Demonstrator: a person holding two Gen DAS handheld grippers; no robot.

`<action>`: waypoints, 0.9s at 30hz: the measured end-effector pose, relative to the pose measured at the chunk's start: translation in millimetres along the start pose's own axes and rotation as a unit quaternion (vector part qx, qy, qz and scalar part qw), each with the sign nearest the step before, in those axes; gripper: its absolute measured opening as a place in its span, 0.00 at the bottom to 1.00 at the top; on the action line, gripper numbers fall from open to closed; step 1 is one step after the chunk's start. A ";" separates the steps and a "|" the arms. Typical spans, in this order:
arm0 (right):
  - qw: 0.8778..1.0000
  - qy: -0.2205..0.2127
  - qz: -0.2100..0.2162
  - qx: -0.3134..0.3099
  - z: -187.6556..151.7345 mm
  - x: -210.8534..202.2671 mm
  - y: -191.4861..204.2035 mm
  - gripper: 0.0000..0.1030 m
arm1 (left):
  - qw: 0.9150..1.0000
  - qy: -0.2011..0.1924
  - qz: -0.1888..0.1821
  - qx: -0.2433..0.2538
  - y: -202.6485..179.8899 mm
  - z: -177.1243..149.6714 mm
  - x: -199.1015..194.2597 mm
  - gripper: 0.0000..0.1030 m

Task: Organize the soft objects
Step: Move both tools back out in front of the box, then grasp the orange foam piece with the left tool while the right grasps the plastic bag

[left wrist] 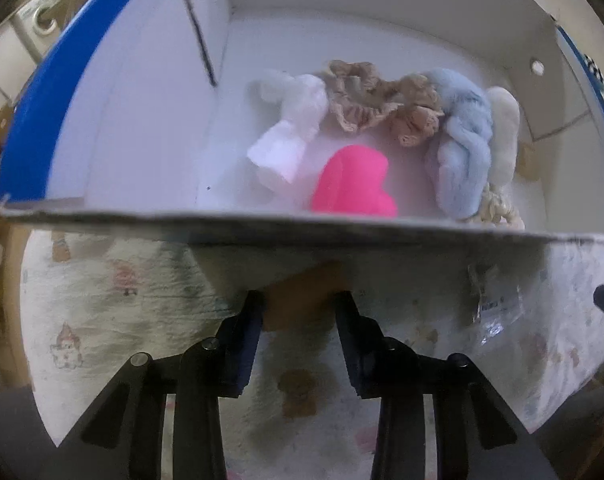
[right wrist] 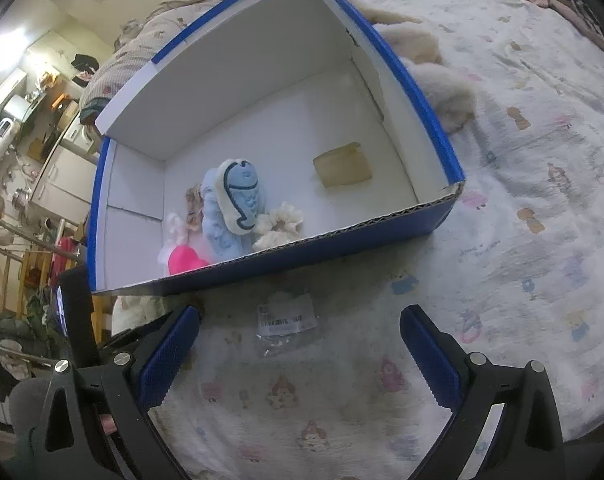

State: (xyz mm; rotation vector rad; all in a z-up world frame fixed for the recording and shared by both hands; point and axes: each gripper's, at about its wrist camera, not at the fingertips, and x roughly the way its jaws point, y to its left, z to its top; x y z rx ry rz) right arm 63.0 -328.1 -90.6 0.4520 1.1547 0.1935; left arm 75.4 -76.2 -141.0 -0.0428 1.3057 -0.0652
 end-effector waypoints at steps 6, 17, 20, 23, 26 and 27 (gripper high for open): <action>1.000 0.010 0.002 -0.007 0.6 7.3 5.0 1.00 | 0.999 -0.004 -0.040 0.007 -0.8 -3.0 -6.7 0.07; 0.999 0.030 -0.017 -0.028 -2.6 25.8 14.2 1.00 | 0.998 -0.037 -0.049 0.002 -2.9 -17.3 -51.3 0.07; 0.997 0.041 -0.037 -0.047 -4.5 38.9 21.6 1.00 | 0.999 -0.037 -0.037 -0.006 0.7 -17.9 -55.8 0.07; 0.994 0.053 -0.061 -0.071 -6.3 55.0 31.7 1.00 | 0.999 -0.047 -0.013 -0.015 11.7 -16.7 -58.2 0.07; 0.989 0.062 -0.088 -0.099 -10.6 73.8 43.4 1.00 | 0.998 -0.062 -0.001 -0.020 21.0 -18.4 -65.8 0.07; 0.988 0.064 -0.093 -0.109 -12.2 78.9 47.3 1.00 | 0.998 -0.066 0.002 -0.018 21.3 -18.1 -67.8 0.07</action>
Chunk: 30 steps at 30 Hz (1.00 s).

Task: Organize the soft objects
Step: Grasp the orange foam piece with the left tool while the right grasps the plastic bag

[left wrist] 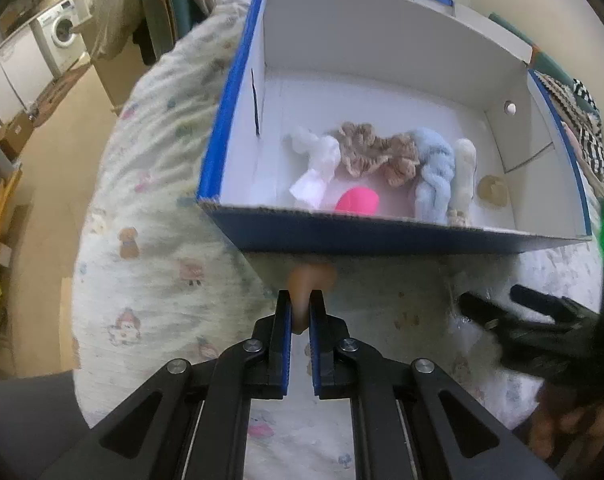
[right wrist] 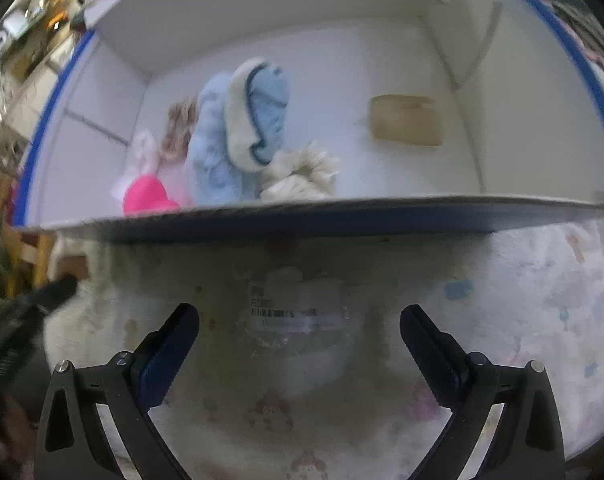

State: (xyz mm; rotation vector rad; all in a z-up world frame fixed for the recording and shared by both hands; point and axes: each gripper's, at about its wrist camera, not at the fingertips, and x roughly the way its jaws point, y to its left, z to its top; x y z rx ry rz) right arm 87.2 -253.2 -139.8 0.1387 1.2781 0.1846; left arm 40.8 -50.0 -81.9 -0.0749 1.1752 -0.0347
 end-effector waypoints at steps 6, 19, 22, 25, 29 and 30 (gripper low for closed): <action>0.999 -0.004 -0.035 -0.035 -0.5 15.1 14.1 1.00 | 1.000 0.003 -0.004 0.002 0.5 1.6 -0.5 0.07; 0.998 -0.012 -0.036 -0.045 -0.7 24.8 11.1 0.35 | 1.000 -0.007 0.017 0.010 -1.4 1.2 1.6 0.07; 0.997 -0.011 -0.040 -0.061 -4.7 21.4 18.5 0.27 | 1.000 -0.008 0.022 0.016 -1.6 -0.7 2.4 0.07; 0.997 -0.011 -0.036 -0.064 -7.2 17.0 19.8 0.26 | 0.999 -0.008 0.029 0.018 1.0 -2.8 3.0 0.07; 0.997 -0.014 -0.031 -0.069 -12.4 9.1 22.6 0.26 | 0.999 -0.010 0.037 0.017 5.6 -4.6 1.8 0.07; 0.997 -0.015 -0.031 -0.070 -14.3 7.0 22.1 0.26 | 0.999 -0.011 0.038 0.017 7.1 -5.0 1.3 0.07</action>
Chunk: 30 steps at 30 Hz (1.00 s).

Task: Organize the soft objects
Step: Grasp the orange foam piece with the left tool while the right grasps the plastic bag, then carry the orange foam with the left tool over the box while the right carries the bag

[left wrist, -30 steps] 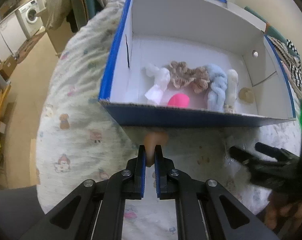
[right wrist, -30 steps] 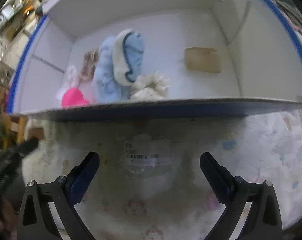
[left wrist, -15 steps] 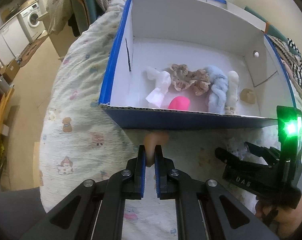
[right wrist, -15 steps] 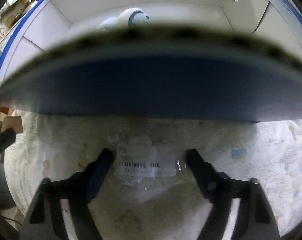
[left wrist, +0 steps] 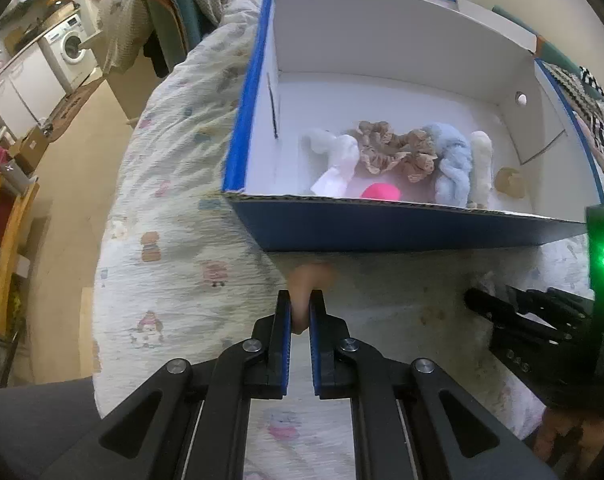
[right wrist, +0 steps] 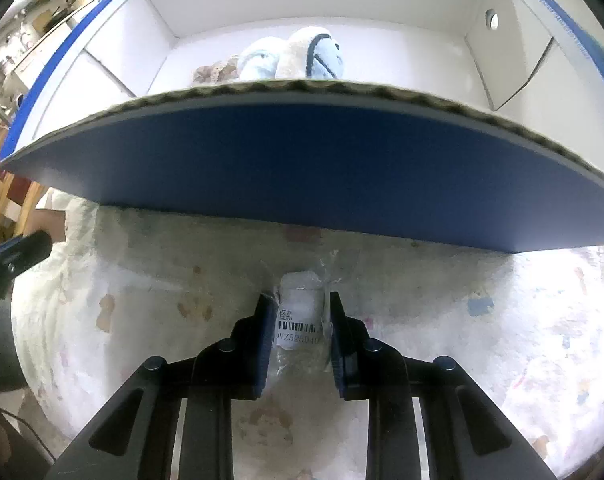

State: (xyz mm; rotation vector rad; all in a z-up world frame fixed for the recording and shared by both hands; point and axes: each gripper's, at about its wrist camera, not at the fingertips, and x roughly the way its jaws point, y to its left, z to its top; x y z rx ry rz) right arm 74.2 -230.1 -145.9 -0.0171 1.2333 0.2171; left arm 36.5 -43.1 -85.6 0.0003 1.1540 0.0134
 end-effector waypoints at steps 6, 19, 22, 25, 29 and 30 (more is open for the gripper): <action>1.000 0.005 0.028 -0.002 -8.9 -13.8 -11.8 0.26 | 1.000 -0.001 0.007 -0.002 7.0 -4.4 -3.1 0.07; 0.995 -0.045 0.093 -0.011 -20.6 -75.9 5.4 0.26 | 1.000 -0.028 0.002 -0.015 10.9 -8.6 -32.3 0.07; 0.992 -0.064 0.104 -0.015 -22.1 -96.3 12.3 0.26 | 0.999 -0.040 0.003 -0.027 15.7 -8.3 -39.8 0.07; 0.990 -0.086 0.107 -0.019 -14.3 -108.5 8.5 0.26 | 0.998 -0.057 0.006 -0.031 17.8 -6.9 -48.7 0.07; 0.988 -0.103 0.115 -0.015 -14.6 -117.3 3.9 0.26 | 0.998 -0.059 0.005 -0.026 14.4 -4.6 -50.1 0.07; 0.988 -0.105 0.112 -0.013 -14.8 -118.0 5.1 0.26 | 0.998 -0.059 0.003 -0.023 12.7 -3.2 -50.0 0.07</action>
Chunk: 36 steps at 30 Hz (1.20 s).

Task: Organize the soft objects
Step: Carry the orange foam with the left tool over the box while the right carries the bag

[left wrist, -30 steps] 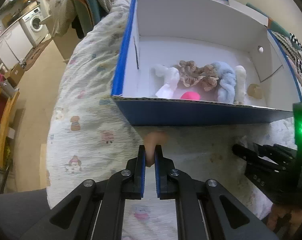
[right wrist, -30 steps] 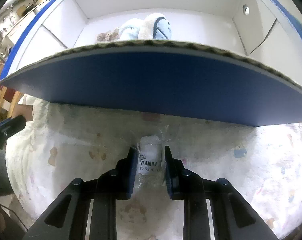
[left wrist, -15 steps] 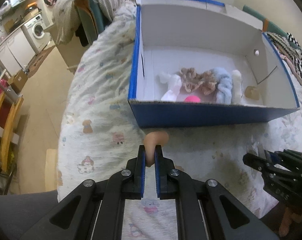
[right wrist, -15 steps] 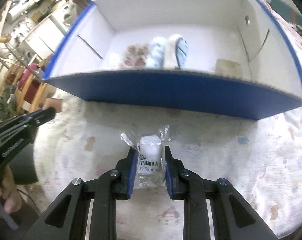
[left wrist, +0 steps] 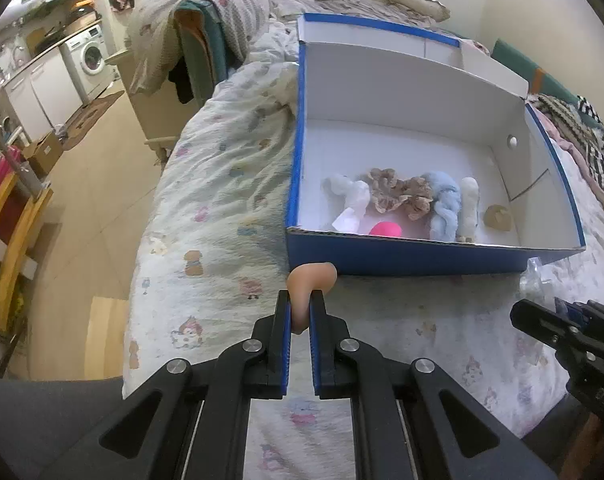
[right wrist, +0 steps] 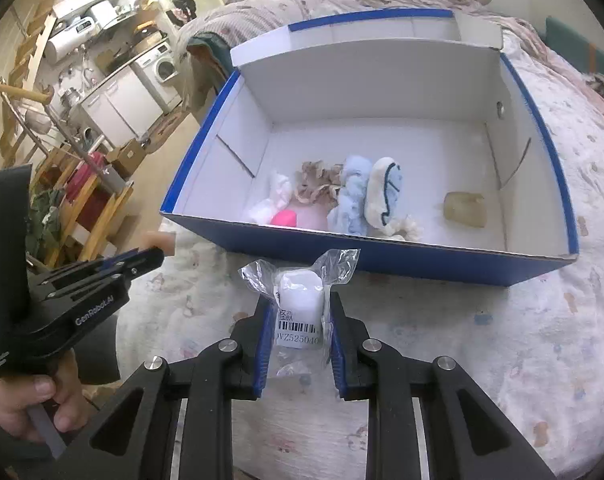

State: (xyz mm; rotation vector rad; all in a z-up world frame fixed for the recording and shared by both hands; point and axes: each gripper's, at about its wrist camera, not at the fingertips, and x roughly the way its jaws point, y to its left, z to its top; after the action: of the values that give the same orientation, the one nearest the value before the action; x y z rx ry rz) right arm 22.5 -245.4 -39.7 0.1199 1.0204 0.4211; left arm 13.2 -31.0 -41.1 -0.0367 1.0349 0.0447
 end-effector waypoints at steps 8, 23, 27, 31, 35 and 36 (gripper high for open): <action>1.000 -0.018 -0.016 0.003 -9.7 -10.3 -3.8 0.26 | 0.999 -0.017 -0.014 0.042 -26.1 12.1 -12.7 0.07; 0.994 -0.057 0.011 0.093 22.4 -25.5 -53.1 0.26 | 0.998 -0.026 -0.036 0.050 -36.8 55.5 -20.1 0.07; 0.994 -0.051 0.012 0.100 46.8 -22.9 -66.3 0.26 | 0.997 -0.026 -0.046 0.051 -44.1 74.2 -12.3 0.07; 0.995 -0.039 0.010 0.096 67.9 -13.1 -75.6 0.26 | 0.996 -0.031 -0.053 0.065 -58.6 88.5 -4.9 0.07; 0.997 -0.035 0.001 0.074 80.3 -0.9 -75.4 0.26 | 0.995 -0.031 -0.054 0.075 -73.2 93.5 8.6 0.07; 0.997 -0.036 0.000 0.072 81.7 2.1 -75.9 0.26 | 0.995 -0.031 -0.053 0.078 -77.1 93.1 13.5 0.07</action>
State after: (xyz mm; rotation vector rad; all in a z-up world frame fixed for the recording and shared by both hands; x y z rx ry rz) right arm 114.2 -305.9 -20.7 0.2627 0.9800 0.3408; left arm 104.2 -102.9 -4.5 0.0518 0.9707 -0.1316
